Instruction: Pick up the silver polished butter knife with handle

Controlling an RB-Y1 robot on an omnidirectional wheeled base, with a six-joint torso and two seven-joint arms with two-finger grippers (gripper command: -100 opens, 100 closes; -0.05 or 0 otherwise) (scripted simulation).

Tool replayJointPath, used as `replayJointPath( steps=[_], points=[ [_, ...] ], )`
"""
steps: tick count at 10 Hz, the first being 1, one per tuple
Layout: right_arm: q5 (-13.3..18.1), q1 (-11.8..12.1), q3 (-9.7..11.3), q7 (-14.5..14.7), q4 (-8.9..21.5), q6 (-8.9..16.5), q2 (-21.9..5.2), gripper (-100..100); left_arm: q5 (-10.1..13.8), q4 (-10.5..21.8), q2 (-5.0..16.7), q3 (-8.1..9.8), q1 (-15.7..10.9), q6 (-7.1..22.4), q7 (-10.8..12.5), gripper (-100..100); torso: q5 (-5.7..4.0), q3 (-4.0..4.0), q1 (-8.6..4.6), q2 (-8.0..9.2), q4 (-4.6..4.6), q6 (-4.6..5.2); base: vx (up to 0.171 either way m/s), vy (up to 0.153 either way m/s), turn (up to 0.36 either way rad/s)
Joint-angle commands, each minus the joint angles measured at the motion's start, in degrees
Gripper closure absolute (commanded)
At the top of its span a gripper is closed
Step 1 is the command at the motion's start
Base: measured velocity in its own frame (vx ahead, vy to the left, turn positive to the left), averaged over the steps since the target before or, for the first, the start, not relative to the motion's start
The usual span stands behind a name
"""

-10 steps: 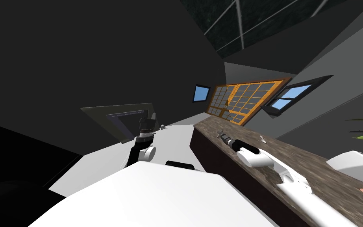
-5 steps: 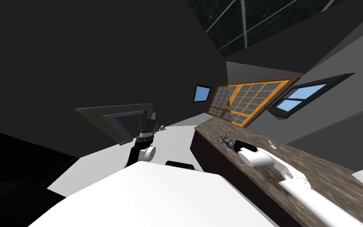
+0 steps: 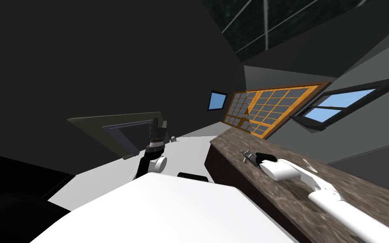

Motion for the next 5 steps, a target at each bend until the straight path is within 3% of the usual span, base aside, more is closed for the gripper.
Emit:
replayJointPath(
  steps=[1,5],
  points=[
    [-0.82,-0.70,1.67,1.12,1.72,2.39,-1.61,-100,0.00,0.00,0.00,0.00,0.00,0.00,0.00,0,0.00,0.00,0.00,0.00,0.00,0.00,0.184,-0.045,0.008],
    [-2.93,-1.17,4.46,3.37,4.89,6.63,-5.64,-100,0.00,0.00,0.00,0.00,-0.01,0.00,0.00,0,-0.03,0.17,-0.03,0.29,0.07,0.01,0.130,-0.012,0.015]
  ],
)
